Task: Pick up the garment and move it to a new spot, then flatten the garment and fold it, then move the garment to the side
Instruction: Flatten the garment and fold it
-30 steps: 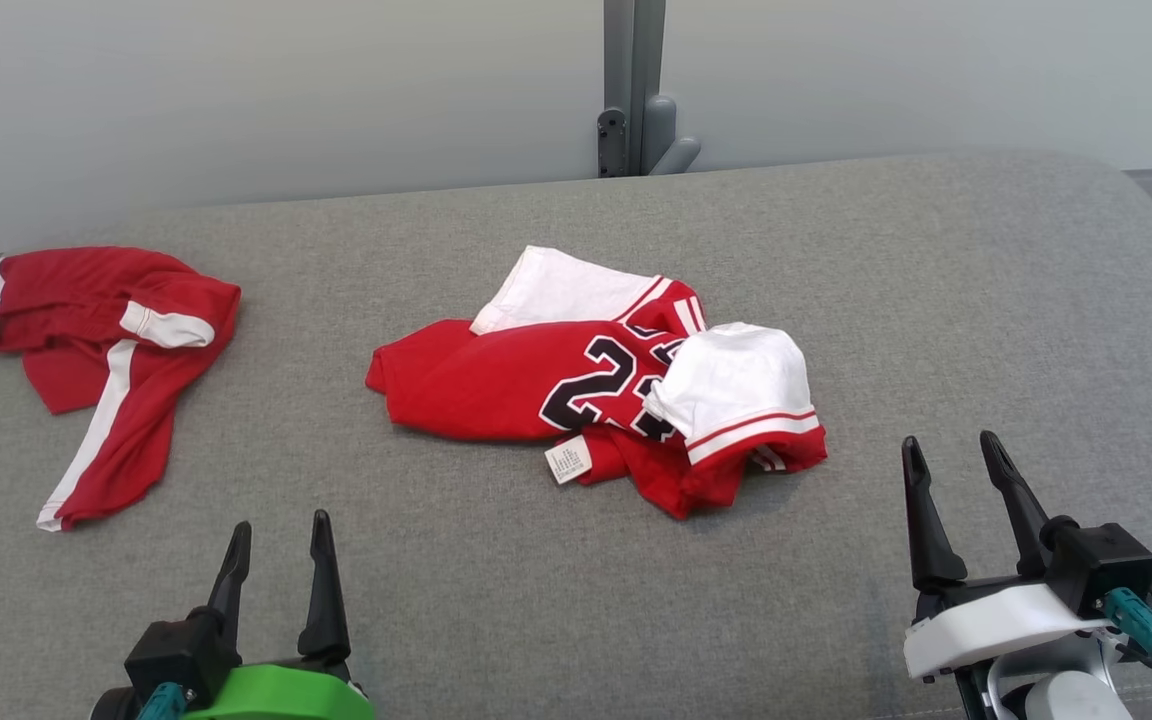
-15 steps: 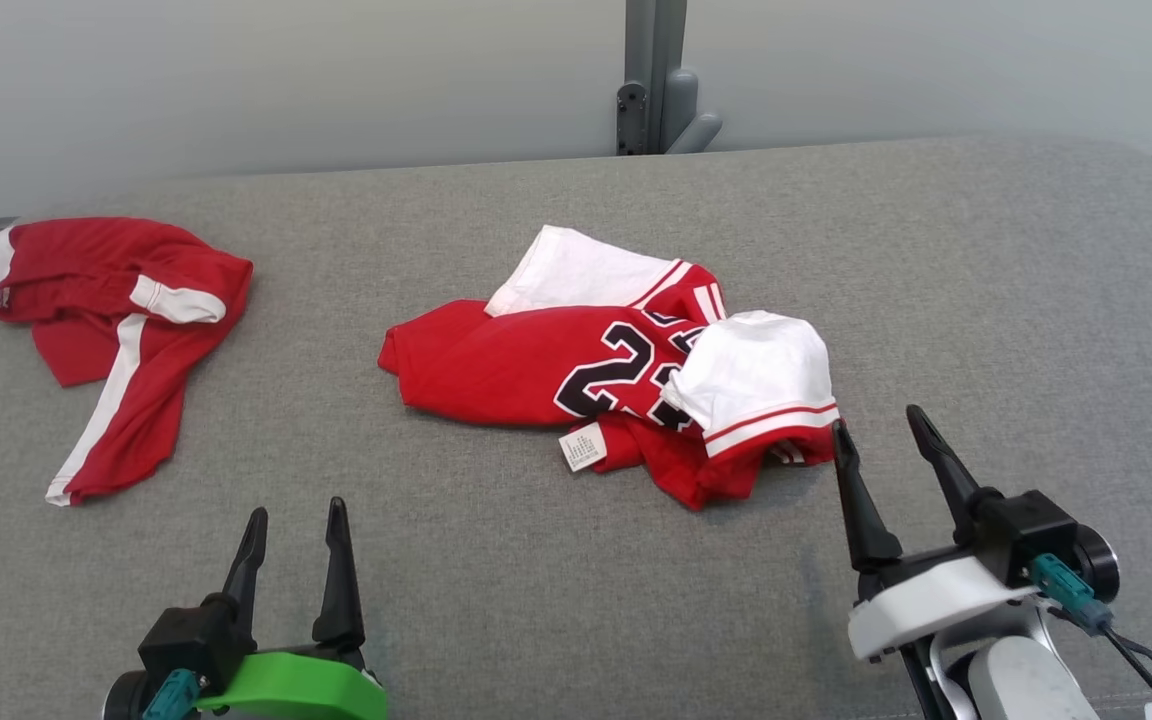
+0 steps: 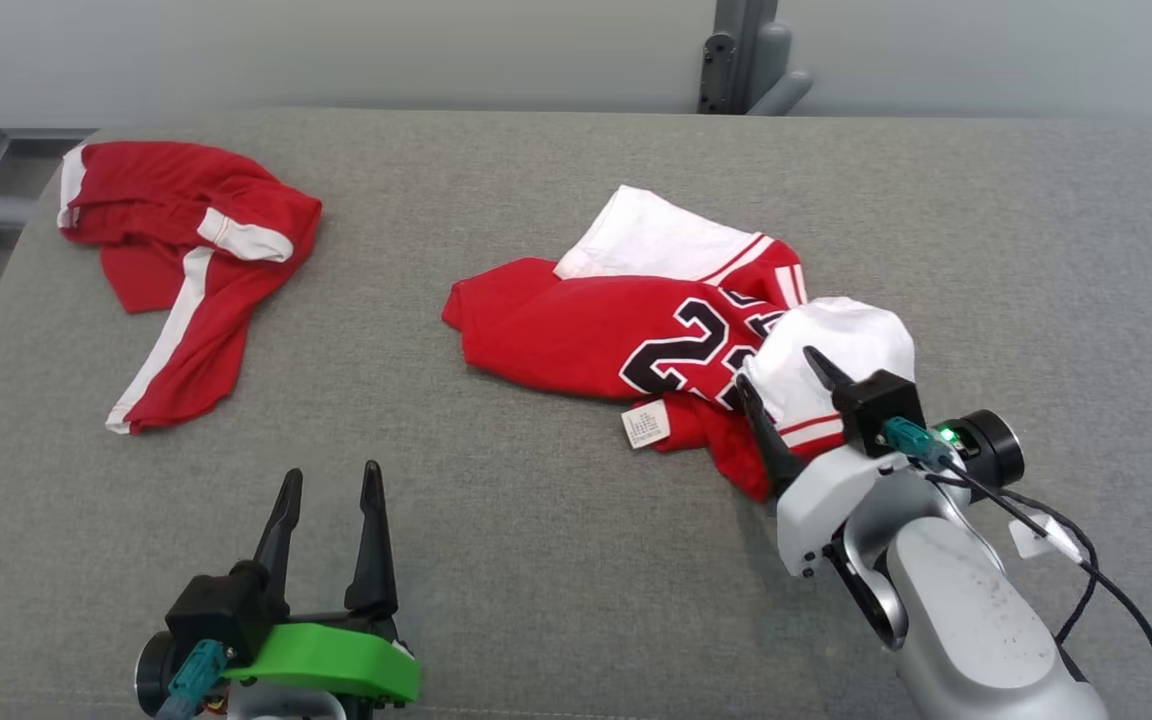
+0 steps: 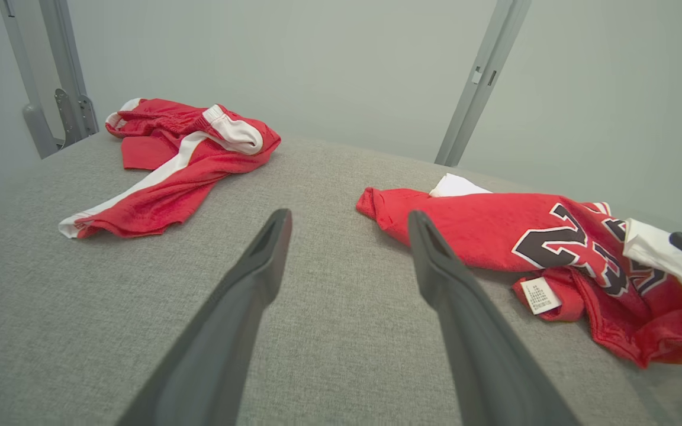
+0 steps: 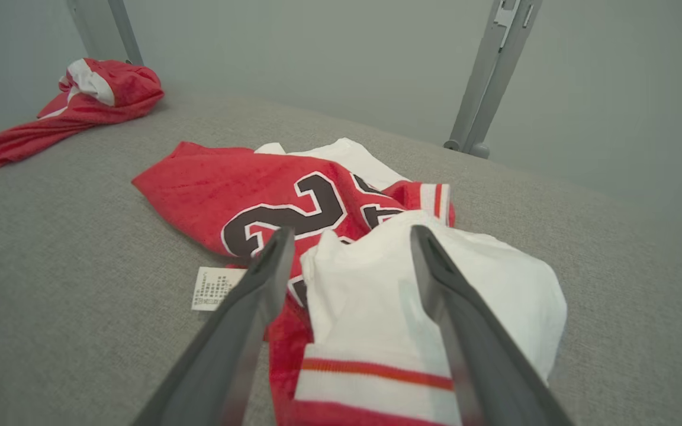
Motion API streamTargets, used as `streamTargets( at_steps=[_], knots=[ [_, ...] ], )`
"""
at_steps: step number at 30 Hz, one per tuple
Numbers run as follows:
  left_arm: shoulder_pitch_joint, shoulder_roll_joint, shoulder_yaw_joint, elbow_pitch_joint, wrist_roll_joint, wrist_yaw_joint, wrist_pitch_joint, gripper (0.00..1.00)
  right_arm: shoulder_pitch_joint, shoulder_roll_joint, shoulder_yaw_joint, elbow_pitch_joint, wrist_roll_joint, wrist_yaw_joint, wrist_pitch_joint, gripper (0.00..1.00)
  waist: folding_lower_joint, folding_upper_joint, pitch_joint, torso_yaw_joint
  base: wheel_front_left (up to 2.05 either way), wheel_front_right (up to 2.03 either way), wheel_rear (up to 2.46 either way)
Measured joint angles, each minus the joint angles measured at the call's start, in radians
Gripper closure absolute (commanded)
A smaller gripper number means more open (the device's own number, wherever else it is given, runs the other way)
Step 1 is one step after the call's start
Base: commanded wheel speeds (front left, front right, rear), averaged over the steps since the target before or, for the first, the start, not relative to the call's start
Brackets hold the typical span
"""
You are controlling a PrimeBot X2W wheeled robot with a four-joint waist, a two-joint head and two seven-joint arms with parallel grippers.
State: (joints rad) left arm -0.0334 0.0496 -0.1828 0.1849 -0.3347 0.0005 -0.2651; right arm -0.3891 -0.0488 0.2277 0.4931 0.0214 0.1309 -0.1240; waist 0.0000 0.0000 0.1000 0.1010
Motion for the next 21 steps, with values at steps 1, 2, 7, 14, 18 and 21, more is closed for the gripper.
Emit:
streamTargets(
  at_steps=[1, 2, 7, 14, 18, 21],
  knots=[
    [0.000, 0.000, -0.003, 0.000, -0.003, 0.001, 0.000, 0.00, -0.012, 0.000, 0.007, 0.020, -0.005, 0.000, 0.025, 0.00, 0.0000, 0.0000, 0.004, 0.010, 0.00, 0.00, 0.00],
    [-0.001, 0.000, -0.006, 0.000, -0.010, 0.004, 0.000, 0.00, -0.019, 0.001, 0.007, 0.036, -0.013, 0.000, 0.046, 0.00, 0.0000, 0.0000, 0.007, 0.019, 0.00, 0.00, 0.00],
    [-0.002, 0.000, -0.015, -0.002, -0.028, 0.014, 0.000, 0.00, -0.048, 0.000, -0.024, 0.070, -0.061, 0.000, 0.122, 0.00, 0.0000, 0.0000, 0.023, 0.060, 0.00, 0.00, 0.00],
    [-0.002, 0.000, -0.025, -0.002, -0.036, 0.024, 0.000, 0.00, -0.050, 0.001, -0.036, 0.069, -0.120, 0.000, 0.175, 0.87, 0.0000, 0.0000, 0.027, 0.078, 0.00, 0.00, 0.00],
    [0.000, 0.000, -0.023, -0.001, -0.037, 0.025, 0.000, 0.00, -0.049, 0.000, -0.052, 0.046, -0.131, 0.000, 0.184, 1.00, 0.0000, 0.0000, 0.020, 0.067, 0.00, 0.00, 0.00],
    [0.002, 0.000, -0.020, 0.003, -0.032, 0.021, 0.000, 0.00, -0.046, 0.001, -0.065, 0.016, -0.114, 0.000, 0.163, 1.00, 0.0000, 0.0000, 0.012, 0.052, 0.00, 0.00, 0.00]
  ],
)
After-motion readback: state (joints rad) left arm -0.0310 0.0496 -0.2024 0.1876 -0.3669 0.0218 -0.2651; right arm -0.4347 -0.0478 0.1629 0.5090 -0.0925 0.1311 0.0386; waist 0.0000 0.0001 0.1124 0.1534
